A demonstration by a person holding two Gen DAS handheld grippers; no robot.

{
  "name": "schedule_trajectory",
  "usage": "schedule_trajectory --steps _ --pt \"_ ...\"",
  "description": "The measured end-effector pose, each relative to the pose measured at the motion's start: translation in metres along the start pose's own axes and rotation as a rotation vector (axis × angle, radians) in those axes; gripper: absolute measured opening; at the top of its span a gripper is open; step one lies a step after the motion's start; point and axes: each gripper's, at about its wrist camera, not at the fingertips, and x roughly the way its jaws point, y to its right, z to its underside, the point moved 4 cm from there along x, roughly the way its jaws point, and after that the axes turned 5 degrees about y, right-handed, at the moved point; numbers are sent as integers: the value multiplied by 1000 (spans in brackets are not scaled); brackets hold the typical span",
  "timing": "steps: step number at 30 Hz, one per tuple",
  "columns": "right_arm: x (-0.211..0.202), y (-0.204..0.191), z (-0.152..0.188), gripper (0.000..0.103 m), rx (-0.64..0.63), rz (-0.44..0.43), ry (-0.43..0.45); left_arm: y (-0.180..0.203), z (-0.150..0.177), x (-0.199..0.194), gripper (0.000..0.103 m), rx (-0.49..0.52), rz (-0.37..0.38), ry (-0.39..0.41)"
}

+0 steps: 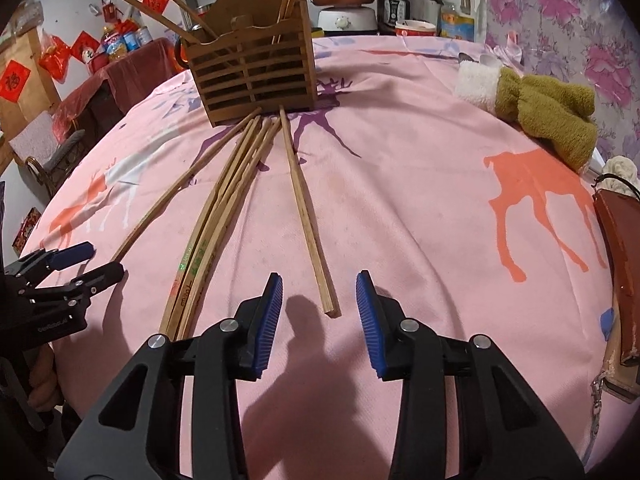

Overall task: Organize utensils
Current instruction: 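Close the right gripper on a chopstick while the left gripper grasps another, then lift the held chopsticks and carry them toward the wooden holder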

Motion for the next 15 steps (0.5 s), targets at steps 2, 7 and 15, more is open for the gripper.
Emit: schedule_trajectory --steps 2,7,15 --pt "2 1 0 39 8 -4 -11 6 -1 1 52 9 18 4" --pt "5 -1 2 32 -10 1 -22 21 -5 3 26 36 49 11" --pt "-12 -7 -1 8 -38 -24 42 39 -2 -6 6 -12 124 22"
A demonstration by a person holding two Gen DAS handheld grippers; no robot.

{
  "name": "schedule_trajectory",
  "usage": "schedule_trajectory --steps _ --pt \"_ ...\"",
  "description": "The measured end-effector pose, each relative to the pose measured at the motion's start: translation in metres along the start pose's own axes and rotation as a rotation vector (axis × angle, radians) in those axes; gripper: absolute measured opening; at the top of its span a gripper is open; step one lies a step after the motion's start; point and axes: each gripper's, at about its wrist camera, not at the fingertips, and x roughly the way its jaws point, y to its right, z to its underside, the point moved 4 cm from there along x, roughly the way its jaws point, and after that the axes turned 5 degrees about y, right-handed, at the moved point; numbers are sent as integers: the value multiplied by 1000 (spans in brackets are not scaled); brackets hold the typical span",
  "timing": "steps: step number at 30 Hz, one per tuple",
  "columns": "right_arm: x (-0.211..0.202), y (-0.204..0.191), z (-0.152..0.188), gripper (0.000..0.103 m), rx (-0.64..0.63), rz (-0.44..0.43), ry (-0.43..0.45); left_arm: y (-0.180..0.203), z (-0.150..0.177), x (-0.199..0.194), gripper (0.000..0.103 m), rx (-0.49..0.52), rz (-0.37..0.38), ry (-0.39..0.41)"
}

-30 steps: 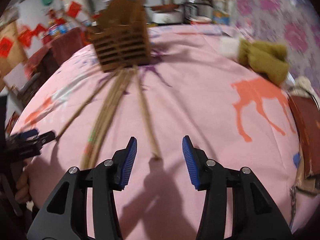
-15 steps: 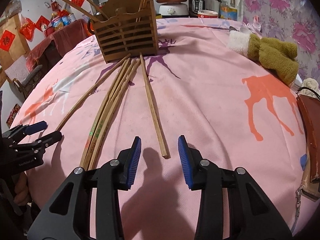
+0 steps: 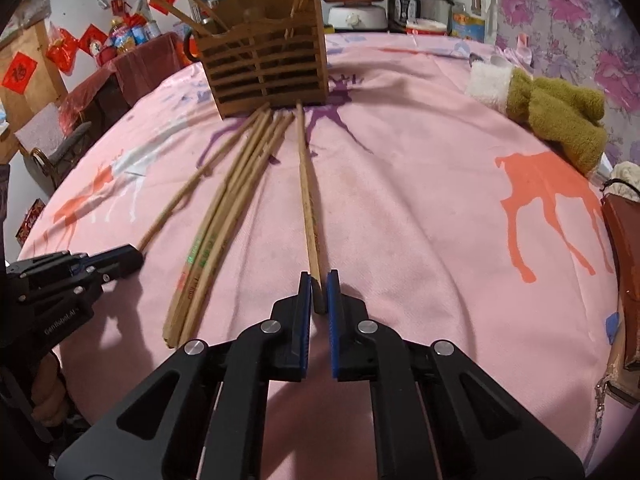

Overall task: Organize utensils
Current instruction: 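Lift the held chopsticks and carry them toward the wooden holder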

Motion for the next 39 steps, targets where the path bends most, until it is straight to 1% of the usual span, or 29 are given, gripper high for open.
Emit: schedule_trajectory --steps 3,9,15,19,20,21,23,25,26,29,31,34,39 --pt "-16 0 -10 7 7 -11 60 0 -5 -15 6 2 -11 28" --pt "-51 4 -32 6 14 -8 175 -5 -33 -58 6 -17 -35 138" --pt "-86 4 -56 6 3 -21 278 0 -56 -94 6 3 -55 208" --pt "-107 1 -78 6 -9 -39 346 1 -79 -113 6 2 -35 237" --pt "-109 0 -80 7 -18 -48 348 1 -84 -115 6 1 -32 242" --pt "-108 -3 -81 8 -37 -74 329 1 -85 -118 6 1 -31 249" --pt "-102 -4 -74 13 -49 -89 298 2 -85 -123 6 1 -36 260" --pt "-81 -4 -53 13 -59 -88 211 1 -83 -121 6 -2 -36 256" --pt "-75 -5 -46 13 -59 -85 186 1 -80 -119 6 -5 -36 248" --pt "-46 -2 -14 13 -36 -88 67 -1 -75 -112 6 -11 -36 224" --pt "-35 2 -5 13 -18 -85 36 -2 -73 -108 6 -15 -33 215" --pt "-23 7 0 14 5 -94 -8 -4 -71 -106 6 -24 -24 211" --pt "-15 11 4 18 14 -70 -26 -6 -66 -99 6 -44 -10 196"
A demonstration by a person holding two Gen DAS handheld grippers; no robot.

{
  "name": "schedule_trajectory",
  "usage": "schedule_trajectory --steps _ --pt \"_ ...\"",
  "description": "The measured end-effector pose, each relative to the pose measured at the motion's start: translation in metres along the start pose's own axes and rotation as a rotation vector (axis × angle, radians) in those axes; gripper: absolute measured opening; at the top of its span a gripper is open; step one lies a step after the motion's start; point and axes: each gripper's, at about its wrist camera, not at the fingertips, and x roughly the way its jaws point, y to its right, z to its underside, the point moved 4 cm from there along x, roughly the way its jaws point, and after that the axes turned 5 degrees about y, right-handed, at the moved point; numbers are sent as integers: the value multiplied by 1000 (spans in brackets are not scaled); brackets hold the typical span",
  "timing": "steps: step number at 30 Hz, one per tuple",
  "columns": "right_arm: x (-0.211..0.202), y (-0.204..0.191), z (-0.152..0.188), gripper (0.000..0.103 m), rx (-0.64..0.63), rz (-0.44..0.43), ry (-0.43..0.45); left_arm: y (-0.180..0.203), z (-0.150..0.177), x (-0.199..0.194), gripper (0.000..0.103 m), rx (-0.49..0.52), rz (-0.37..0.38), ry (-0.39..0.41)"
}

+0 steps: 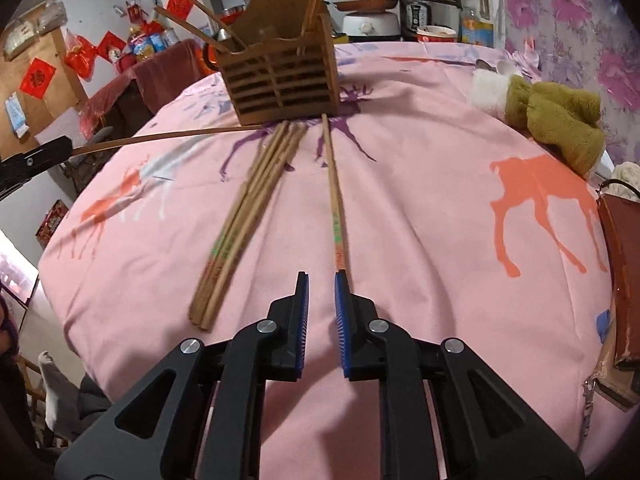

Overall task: Organize utensils
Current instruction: 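Lift the held chopsticks and carry them toward the wooden holder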

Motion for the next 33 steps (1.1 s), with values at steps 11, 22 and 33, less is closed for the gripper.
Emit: schedule_trajectory --steps 11,22,33 --pt "19 3 7 15 -25 73 -49 2 4 9 6 3 7 -18" --pt "-49 -12 -39 6 -64 38 174 -1 -2 3 6 4 -7 4" --pt "-94 -27 -104 7 -89 -63 342 13 -46 -23 6 50 10 99"
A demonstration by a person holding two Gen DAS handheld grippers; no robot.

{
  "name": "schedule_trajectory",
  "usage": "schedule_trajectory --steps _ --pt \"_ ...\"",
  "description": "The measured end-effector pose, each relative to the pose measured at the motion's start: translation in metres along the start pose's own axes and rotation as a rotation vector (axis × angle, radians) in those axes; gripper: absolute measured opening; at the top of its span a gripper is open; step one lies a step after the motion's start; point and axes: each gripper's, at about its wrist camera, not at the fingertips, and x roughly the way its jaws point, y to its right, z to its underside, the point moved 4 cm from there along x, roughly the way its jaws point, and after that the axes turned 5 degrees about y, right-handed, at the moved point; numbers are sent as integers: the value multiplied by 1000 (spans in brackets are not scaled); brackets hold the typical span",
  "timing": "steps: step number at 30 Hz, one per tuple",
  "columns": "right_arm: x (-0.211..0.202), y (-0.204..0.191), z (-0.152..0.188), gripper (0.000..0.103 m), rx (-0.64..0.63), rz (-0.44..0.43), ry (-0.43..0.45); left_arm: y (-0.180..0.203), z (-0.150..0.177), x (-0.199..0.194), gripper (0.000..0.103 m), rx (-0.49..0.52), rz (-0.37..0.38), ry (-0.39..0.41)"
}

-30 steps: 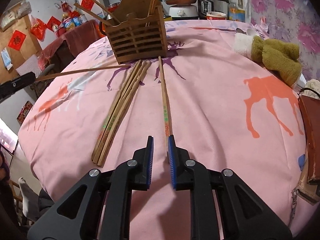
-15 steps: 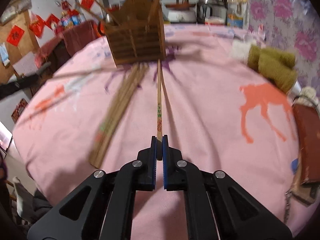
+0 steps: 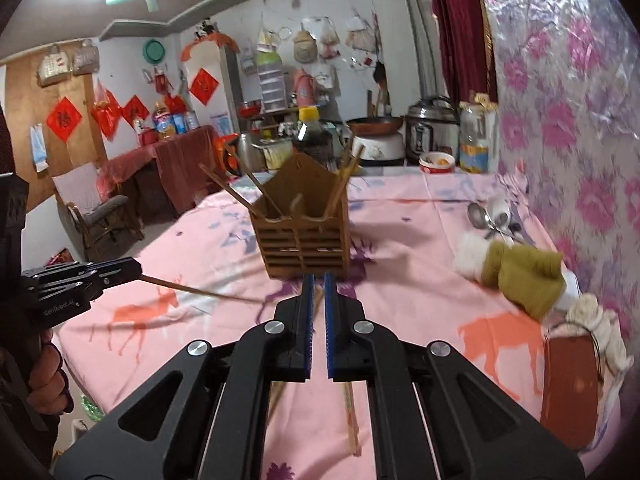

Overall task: Organize utensils
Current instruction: 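Lift the held chopsticks and carry them toward the wooden holder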

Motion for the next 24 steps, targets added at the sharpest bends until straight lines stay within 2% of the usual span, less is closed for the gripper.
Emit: schedule_trajectory --steps 1,4,7,8,12,16,19,20,22,24 --pt "2 -1 5 10 -8 -9 -17 1 -3 -1 6 3 2 7" --pt "18 4 43 19 -14 -1 -146 3 -1 1 6 3 8 7" --pt "34 17 88 29 53 11 -270 4 4 4 6 -1 8 -2" --pt "39 23 103 29 81 22 -312 5 5 5 6 1 8 -1" --pt "46 30 130 29 134 38 -372 5 5 4 6 11 4 6" --pt "55 30 146 30 112 89 -413 2 5 10 6 -5 4 -2" --pt "54 28 149 28 91 109 -401 1 7 17 6 -19 5 -13" --pt "52 28 151 24 95 112 -395 1 8 19 6 -21 6 -15" --pt "50 31 153 8 118 101 -397 1 8 20 6 -18 6 -12" --pt "47 33 151 7 148 93 -387 2 7 19 6 -10 6 -10"
